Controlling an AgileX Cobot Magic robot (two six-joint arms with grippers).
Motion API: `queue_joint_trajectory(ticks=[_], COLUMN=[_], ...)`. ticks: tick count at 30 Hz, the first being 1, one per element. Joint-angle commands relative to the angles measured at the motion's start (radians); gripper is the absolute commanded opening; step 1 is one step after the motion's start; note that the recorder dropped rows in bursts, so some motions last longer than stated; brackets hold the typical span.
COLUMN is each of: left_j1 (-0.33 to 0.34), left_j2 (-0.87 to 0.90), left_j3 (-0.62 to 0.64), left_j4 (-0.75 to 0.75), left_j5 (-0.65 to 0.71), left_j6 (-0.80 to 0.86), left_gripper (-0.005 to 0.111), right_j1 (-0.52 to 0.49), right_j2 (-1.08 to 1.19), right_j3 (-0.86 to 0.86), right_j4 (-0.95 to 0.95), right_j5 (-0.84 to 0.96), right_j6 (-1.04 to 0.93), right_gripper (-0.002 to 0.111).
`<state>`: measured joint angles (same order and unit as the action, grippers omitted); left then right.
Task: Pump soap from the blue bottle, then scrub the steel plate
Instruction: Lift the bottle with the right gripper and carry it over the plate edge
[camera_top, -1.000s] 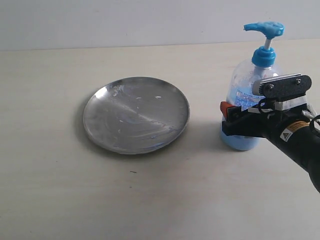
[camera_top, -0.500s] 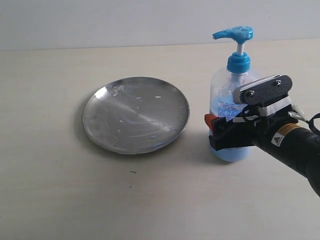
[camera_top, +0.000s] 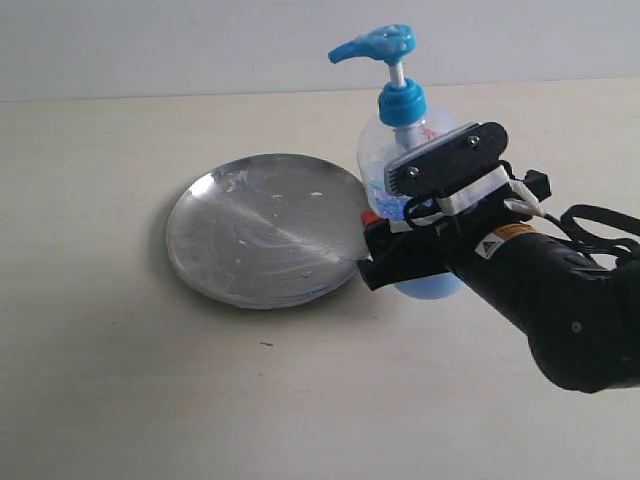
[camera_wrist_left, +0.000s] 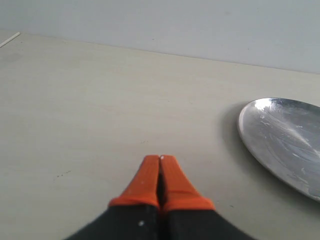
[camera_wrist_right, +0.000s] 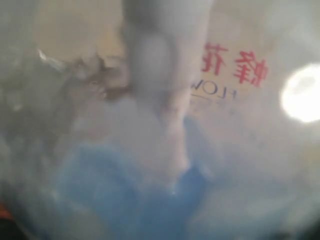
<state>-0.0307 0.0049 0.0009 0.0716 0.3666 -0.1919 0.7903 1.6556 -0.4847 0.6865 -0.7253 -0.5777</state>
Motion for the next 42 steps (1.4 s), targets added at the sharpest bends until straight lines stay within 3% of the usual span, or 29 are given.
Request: queue_joint_trajectory(ticks=[1,20,34,42], left_j1=[0.002,0.002,0.002,0.002], left_j2=[-0.005,-0.005,-0.005,-0.005], left_j3=[-0.001,-0.001,-0.001,-0.001], left_j4=[0.004,0.004,0.004,0.004], left_j5=[-0.015,-0.015,-0.015,-0.015], left_j6=[-0.002,-0.002,-0.002,-0.002], left_gripper=[0.0,0.0,0.0,0.0], right_j1=[0.043,0.063,0.105,0.105], right_j2=[0.0,0.107,0.175,0.175], right_j3=[-0.068,-0.096,-0.175,-0.175], right_j4=[0.148,0.167,0.373,0.38], right_j5=[-0.087,-0.104,-0.093,-0.084], right_j6=[-0.115,-0.02,-0.118,-0.137], right_gripper=[0.0,0.0,0.0,0.0])
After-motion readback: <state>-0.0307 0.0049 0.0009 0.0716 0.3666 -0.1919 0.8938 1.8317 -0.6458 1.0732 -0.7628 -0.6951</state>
